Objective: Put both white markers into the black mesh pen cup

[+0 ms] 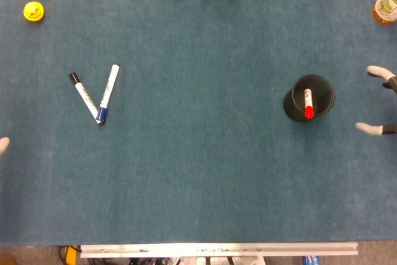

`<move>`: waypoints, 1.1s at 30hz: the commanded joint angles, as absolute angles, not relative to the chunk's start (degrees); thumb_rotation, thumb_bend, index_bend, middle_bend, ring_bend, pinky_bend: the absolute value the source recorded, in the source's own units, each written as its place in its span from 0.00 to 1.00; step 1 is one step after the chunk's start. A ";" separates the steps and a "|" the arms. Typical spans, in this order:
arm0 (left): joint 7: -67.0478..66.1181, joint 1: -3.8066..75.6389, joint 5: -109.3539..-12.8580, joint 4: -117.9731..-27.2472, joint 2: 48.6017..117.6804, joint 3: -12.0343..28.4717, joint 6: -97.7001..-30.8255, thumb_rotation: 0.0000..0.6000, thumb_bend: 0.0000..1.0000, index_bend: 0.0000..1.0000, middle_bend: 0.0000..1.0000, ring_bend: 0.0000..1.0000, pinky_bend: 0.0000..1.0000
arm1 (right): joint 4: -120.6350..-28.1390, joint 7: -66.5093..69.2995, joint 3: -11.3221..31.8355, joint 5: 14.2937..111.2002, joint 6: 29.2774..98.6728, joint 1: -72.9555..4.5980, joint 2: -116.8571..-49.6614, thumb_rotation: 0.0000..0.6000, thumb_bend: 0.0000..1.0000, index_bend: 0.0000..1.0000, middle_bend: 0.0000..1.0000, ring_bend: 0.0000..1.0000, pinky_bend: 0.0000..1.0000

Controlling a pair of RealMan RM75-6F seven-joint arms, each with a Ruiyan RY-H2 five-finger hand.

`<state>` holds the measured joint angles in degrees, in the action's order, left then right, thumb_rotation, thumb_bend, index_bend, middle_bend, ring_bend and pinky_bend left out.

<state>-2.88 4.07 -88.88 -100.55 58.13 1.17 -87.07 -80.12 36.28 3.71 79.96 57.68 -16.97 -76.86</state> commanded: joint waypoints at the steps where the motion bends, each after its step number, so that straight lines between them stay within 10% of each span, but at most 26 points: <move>1: -2.68 3.90 -88.80 -100.60 57.91 1.11 -87.22 1.00 0.13 0.25 0.22 0.16 0.16 | -78.17 36.94 4.46 79.48 55.92 -18.67 -79.42 1.00 0.00 0.17 0.18 0.09 0.17; 33: -0.14 2.95 -89.48 -100.96 56.17 0.77 -88.16 1.00 0.13 0.25 0.22 0.16 0.16 | -68.64 38.64 4.03 83.18 54.69 -24.82 -90.74 1.00 0.06 0.24 0.25 0.16 0.17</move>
<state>-0.12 2.95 -89.49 -100.98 56.16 0.77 -88.17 -68.73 38.52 4.08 83.11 54.62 -24.75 -90.64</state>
